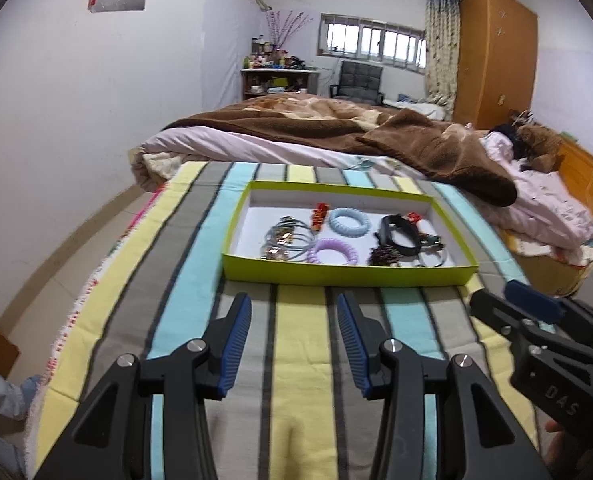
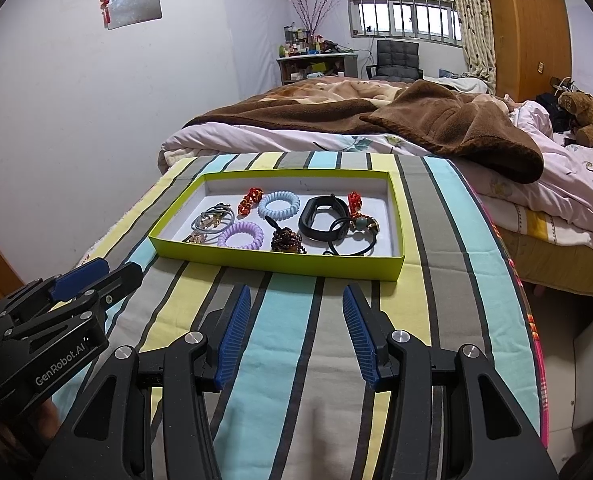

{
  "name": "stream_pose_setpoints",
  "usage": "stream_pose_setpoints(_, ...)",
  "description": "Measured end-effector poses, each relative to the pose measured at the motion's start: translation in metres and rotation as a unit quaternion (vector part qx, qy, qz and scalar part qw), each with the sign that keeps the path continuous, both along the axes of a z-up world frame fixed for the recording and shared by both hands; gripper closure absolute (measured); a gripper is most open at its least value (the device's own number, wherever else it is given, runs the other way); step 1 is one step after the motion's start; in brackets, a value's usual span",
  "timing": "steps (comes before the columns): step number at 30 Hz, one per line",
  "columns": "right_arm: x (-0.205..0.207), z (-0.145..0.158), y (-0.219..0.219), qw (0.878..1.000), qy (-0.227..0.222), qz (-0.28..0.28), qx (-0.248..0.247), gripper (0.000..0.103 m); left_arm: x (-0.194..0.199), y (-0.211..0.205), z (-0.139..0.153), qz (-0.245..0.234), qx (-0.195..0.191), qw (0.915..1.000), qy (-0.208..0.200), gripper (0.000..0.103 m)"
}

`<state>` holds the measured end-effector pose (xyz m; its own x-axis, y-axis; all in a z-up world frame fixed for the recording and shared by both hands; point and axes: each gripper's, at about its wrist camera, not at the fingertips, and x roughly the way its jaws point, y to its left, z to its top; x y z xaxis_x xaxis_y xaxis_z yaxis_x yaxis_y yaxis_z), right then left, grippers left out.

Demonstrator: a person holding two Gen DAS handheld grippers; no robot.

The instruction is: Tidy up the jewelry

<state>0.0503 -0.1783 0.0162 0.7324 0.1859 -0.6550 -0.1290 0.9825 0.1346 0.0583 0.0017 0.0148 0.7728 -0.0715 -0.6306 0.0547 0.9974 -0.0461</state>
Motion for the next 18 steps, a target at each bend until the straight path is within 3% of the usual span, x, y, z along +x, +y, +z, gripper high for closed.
stream_pose_setpoints(18, -0.0014, -0.0017, 0.0004, 1.000, 0.003, 0.000, -0.001, 0.054, -0.0012, -0.0001, -0.0004, -0.007, -0.002, 1.0000, -0.005, 0.056)
